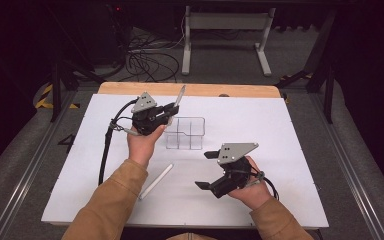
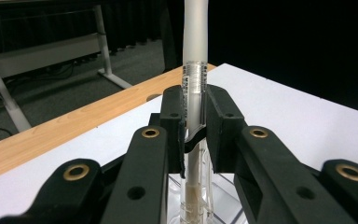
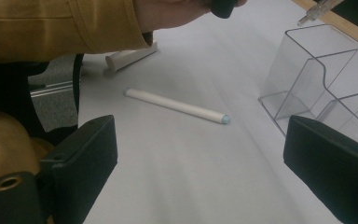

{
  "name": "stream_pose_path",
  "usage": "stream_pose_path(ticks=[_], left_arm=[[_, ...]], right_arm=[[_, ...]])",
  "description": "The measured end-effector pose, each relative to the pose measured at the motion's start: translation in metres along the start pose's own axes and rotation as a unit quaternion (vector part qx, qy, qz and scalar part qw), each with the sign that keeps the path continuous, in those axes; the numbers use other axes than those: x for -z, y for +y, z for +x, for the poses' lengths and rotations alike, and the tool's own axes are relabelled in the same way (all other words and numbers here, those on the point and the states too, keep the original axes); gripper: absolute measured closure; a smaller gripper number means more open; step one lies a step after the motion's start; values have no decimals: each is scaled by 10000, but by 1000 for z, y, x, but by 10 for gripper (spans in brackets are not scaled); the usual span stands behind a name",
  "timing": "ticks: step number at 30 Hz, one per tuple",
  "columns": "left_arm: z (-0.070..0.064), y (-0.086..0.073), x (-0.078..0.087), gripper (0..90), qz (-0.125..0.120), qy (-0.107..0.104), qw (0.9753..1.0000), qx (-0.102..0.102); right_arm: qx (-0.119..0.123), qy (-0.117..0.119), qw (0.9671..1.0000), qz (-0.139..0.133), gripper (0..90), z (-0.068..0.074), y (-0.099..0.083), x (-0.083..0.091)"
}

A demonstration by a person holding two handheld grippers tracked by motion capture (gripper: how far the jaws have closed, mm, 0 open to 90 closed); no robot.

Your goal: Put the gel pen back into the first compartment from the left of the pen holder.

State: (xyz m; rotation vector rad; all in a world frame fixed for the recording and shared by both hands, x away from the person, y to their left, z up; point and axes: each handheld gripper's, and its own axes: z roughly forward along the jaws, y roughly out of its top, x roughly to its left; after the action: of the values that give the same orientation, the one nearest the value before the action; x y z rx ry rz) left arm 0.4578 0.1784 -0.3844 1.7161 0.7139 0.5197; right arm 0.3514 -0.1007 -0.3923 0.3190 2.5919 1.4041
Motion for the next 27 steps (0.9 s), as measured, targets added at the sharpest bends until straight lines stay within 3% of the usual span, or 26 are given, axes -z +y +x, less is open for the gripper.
stream_pose_path(ticks=[14,17,19,27], left_arm=[[5,-7,-9,781,110,35,9999,75],[4,-7,-8,582,161,65,9998,81],[3,-5,-4,496,163,77,9998,66],[-12,4,28,370,227,57,9994,-248]], right_arm=[[-4,16,10000,-34,103,0,0,2],[9,-2,10000,-38,101,-1,0,3],[-21,-8,10000,-68,101,-2,0,4],[-31,-90,9999,-91,95,-2,-1,9]])
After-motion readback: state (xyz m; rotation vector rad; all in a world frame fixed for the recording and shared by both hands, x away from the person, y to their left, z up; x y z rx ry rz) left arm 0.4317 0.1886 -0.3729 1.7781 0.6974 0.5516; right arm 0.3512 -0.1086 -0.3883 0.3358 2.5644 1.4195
